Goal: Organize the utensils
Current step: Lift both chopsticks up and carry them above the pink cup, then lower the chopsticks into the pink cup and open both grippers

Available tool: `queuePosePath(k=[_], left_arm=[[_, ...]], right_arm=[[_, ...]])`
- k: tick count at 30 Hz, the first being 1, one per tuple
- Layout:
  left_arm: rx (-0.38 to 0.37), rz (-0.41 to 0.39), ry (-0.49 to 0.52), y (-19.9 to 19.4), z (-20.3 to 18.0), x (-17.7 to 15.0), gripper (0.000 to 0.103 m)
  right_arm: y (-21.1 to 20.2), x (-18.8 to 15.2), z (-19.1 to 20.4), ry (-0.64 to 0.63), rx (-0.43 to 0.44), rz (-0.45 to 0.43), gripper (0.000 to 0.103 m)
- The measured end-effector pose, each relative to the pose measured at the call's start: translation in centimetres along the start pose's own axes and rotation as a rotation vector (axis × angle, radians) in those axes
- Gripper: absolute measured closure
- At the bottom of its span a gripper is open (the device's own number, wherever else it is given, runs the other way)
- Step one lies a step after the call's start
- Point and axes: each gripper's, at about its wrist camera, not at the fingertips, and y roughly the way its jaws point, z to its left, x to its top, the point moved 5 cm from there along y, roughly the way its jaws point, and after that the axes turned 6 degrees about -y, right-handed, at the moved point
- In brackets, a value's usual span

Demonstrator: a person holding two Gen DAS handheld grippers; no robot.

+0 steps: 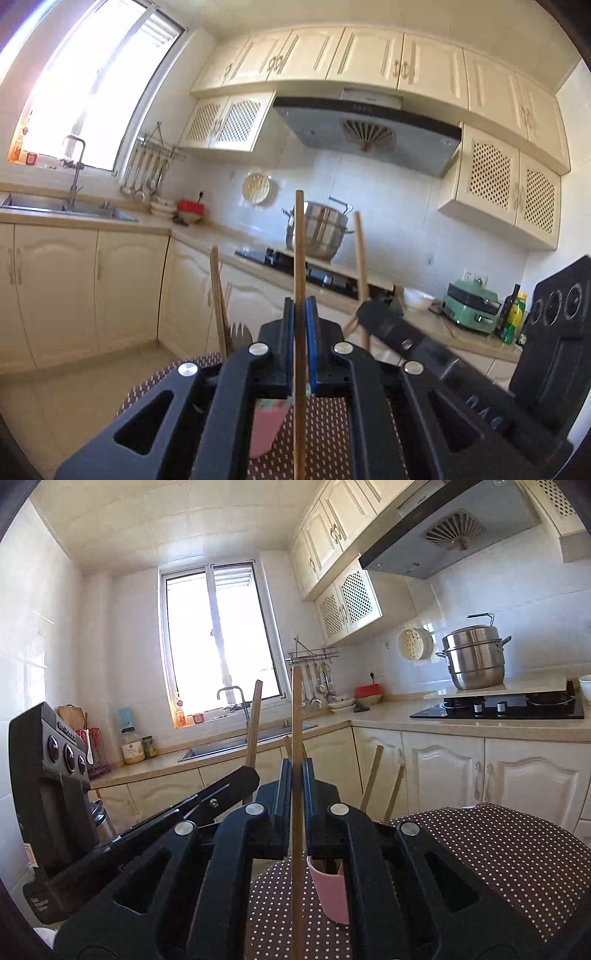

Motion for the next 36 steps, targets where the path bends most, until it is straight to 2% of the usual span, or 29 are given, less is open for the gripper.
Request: queuePosePath(k=[5, 10, 20, 24, 30, 36], left_arm=[[-0.009, -0.104, 0.007, 2.1, 0.1, 1.7, 0.097], [-0.005, -0.175, -0.014, 3.9, 1.3, 2.4, 0.097], [0.037, -0.333, -0.006, 5.1, 2.2, 3.7, 0.097], [0.041, -0.34, -0.012, 6.0, 2.5, 3.4, 0.097], [0.045, -0.284, -0.05, 7.1, 3.9, 1.8, 0.097], [0.059, -0.232, -0.037, 7.0, 4.6, 0.2, 0.097]], right_arm=[[2.8, 0.1, -1.3, 0.019, -0.027, -0.065, 0.097], [4.8, 1.0, -2.5, 0.036, -0.062, -0.141, 0.097], [6.3, 1.8, -2.6, 0.013, -0.094, -0.224, 0.097], [6.8, 1.6, -2.5, -0.028, -0.117, -0.241, 0.097], [6.7, 1.0, -2.2, -0.086, -0.12, -0.238, 0.097], [6.3, 0.5, -1.9, -0.128, -0.129, -0.225, 0.097]])
